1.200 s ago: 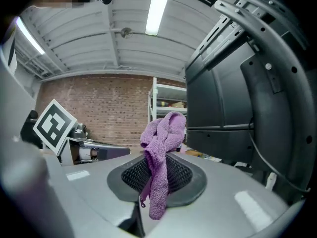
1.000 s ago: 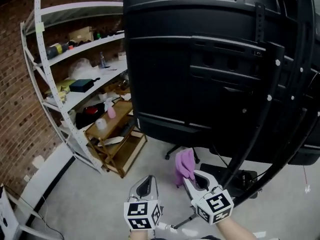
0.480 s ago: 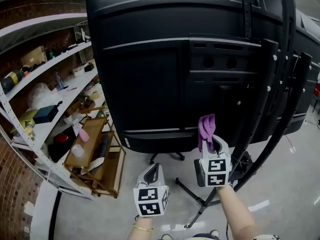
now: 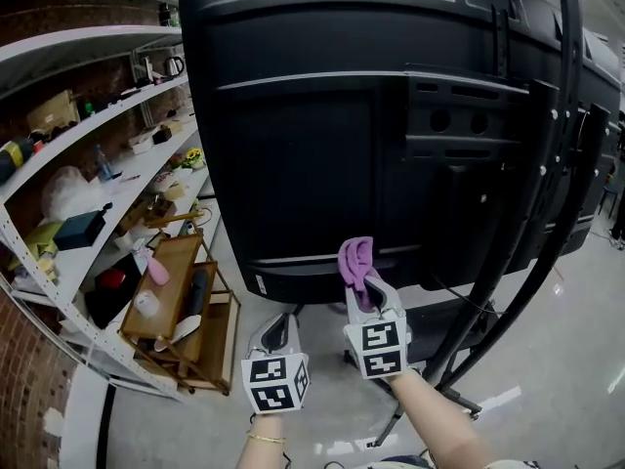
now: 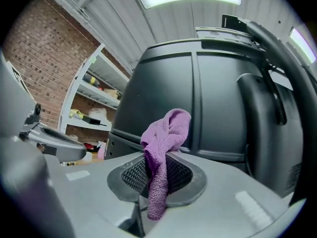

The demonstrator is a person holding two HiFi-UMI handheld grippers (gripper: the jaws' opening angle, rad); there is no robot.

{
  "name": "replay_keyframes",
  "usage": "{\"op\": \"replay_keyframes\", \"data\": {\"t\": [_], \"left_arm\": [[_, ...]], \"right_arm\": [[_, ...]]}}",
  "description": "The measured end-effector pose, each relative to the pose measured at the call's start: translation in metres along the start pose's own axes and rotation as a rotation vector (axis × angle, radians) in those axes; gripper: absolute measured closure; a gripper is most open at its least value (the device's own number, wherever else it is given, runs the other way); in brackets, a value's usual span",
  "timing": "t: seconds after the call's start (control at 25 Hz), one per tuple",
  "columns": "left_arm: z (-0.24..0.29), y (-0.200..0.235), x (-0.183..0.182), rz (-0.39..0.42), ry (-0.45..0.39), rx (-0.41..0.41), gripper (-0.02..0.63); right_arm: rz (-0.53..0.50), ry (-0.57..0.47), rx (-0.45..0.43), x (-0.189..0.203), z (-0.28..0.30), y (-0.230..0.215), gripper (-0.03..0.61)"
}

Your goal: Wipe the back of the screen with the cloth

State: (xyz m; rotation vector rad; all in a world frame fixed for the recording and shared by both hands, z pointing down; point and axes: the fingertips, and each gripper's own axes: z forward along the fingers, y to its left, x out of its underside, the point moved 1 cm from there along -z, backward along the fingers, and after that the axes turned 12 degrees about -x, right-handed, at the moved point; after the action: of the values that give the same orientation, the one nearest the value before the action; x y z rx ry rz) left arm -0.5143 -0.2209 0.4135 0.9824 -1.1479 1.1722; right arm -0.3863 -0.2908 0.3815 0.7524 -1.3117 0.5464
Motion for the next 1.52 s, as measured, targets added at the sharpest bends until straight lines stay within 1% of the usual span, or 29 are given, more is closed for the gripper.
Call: {"op": "replay_keyframes", "data": {"t": [0.28,0.44,0.56,0.64,0.72,0.8,0.92,1.04,1.16,1.28,1.4,1.52], "left_arm": [[-0.011,0.066,0.012,-0.040,0.027,-0.116,0.606],[-0.022,0.095,0.016,-0.049,0.034,-0.168,0.606],[-0.026,0.107,0.015,-0.051,0.034,-0.189,0.606],[-0.027,0.110,0.011,-0.047,0.027,-0.193,0.606],[-0.026,0.110,0.003,-0.042,0.013,-0.188,0.606],[-0.022,0.108,-0.007,-0.035,-0.005,-0.181,0.606],[-0.007,0.100,-0.025,-0.031,-0.010,-0.153,0.606],[0.010,0.083,-0.052,-0.029,-0.019,-0.112,0.606],[0.022,0.061,-0.089,0.004,-0.048,-0.078,0.606],[0.031,0.036,-0.120,0.032,-0.079,-0.040,0.606],[0.037,0.007,-0.139,0.048,-0.106,0.008,0.606],[0.041,-0.023,-0.146,0.044,-0.120,0.066,0.606]], "right_arm": [[-0.014,-0.021,-0.210,-0.025,0.063,0.098,0.515],[-0.024,-0.013,-0.289,-0.035,0.092,0.140,0.515],[-0.023,-0.022,-0.318,-0.046,0.096,0.153,0.515],[-0.017,-0.057,-0.335,-0.064,0.091,0.155,0.514],[0.006,-0.114,-0.357,-0.093,0.084,0.150,0.514],[0.015,-0.177,-0.368,-0.132,0.080,0.140,0.515],[-0.034,-0.232,-0.335,-0.180,0.083,0.115,0.515],[-0.078,-0.227,-0.271,-0.198,0.085,0.086,0.515],[-0.093,-0.211,-0.203,-0.196,0.077,0.054,0.514],[-0.061,-0.202,-0.143,-0.185,0.061,0.019,0.515],[-0.043,-0.188,-0.071,-0.170,0.038,-0.020,0.515],[-0.028,-0.171,0.019,-0.154,0.013,-0.063,0.514]]}}
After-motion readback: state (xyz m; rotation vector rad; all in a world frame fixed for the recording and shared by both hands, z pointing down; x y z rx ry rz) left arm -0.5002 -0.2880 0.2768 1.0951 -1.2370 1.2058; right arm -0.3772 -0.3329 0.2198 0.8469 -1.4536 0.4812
